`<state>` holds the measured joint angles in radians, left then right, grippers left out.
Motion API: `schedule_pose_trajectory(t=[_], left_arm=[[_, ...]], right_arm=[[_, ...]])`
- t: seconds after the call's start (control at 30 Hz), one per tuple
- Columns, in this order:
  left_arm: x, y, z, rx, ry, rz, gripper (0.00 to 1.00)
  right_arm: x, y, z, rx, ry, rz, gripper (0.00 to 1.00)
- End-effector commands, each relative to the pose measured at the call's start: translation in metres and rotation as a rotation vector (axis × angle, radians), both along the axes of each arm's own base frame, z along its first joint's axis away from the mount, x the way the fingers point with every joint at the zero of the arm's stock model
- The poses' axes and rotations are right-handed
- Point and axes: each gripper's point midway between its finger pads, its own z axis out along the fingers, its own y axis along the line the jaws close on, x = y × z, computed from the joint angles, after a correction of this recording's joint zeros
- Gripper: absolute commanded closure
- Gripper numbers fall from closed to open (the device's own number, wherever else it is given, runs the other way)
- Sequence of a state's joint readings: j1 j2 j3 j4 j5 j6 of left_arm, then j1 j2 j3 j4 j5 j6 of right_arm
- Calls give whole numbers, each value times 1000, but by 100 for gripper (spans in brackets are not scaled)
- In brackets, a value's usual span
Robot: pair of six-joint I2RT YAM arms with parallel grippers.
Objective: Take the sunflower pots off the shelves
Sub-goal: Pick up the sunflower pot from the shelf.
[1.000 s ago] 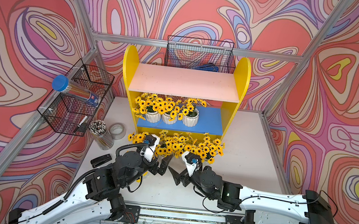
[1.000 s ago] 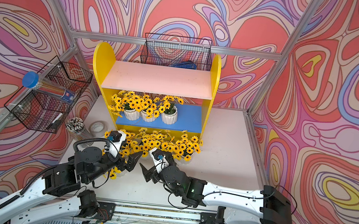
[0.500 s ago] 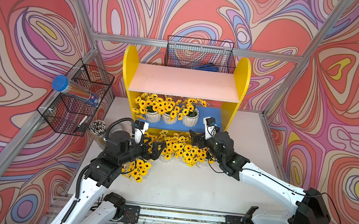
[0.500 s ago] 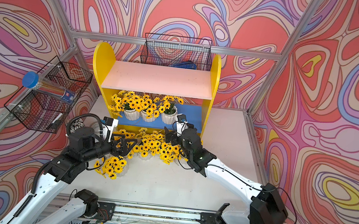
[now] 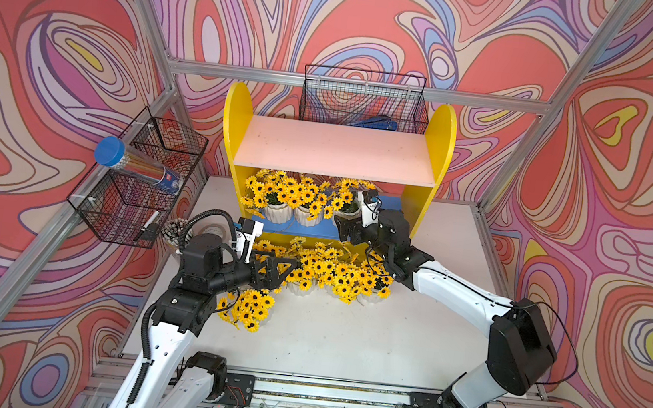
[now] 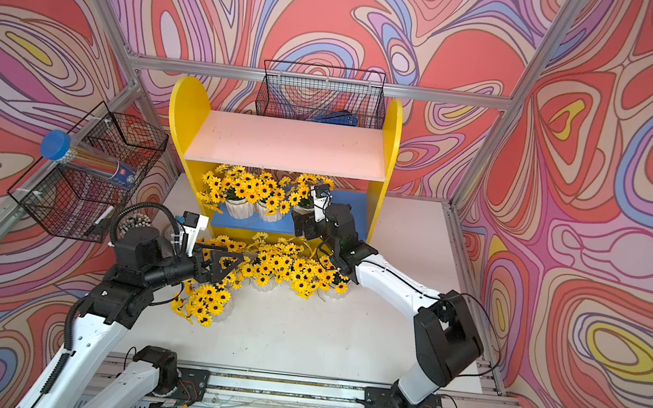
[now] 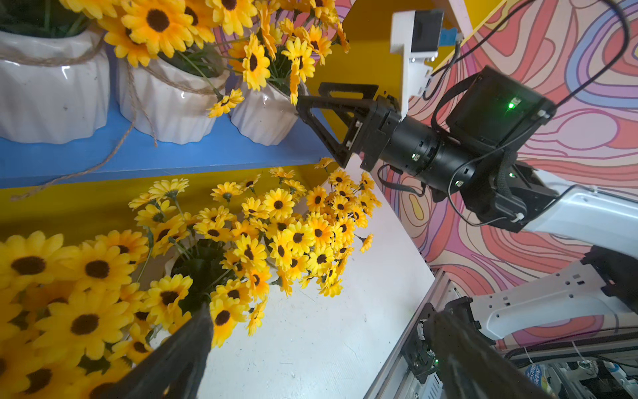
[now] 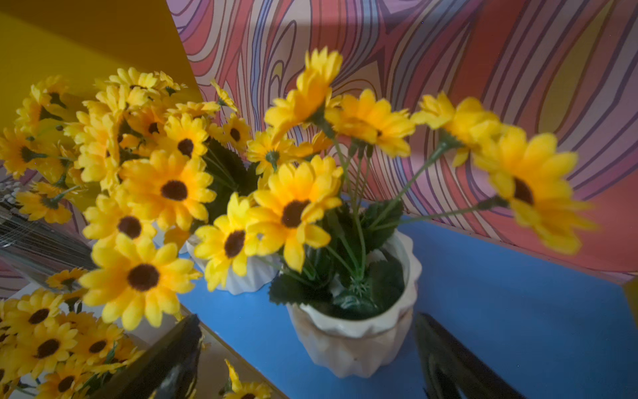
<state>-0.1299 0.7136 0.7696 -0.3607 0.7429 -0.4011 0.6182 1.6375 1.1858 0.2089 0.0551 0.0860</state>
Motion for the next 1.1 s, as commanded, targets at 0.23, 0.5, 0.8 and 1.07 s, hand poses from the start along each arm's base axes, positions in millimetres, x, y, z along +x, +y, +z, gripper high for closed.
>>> schedule_pose_trajectory(t=[0.23, 0.5, 0.8, 1.07], left_arm=[[1, 17, 0, 39, -67, 104, 0], [1, 13, 2, 18, -62, 86, 0], [1, 12, -1, 3, -55, 82, 0], [2, 10, -1, -6, -49, 74, 0]], right_arm=[[23, 5, -4, -31, 12, 17, 2], [28, 11, -10, -39, 34, 31, 2], [51, 18, -24, -68, 47, -4, 2], [54, 13, -35, -92, 55, -36, 4]])
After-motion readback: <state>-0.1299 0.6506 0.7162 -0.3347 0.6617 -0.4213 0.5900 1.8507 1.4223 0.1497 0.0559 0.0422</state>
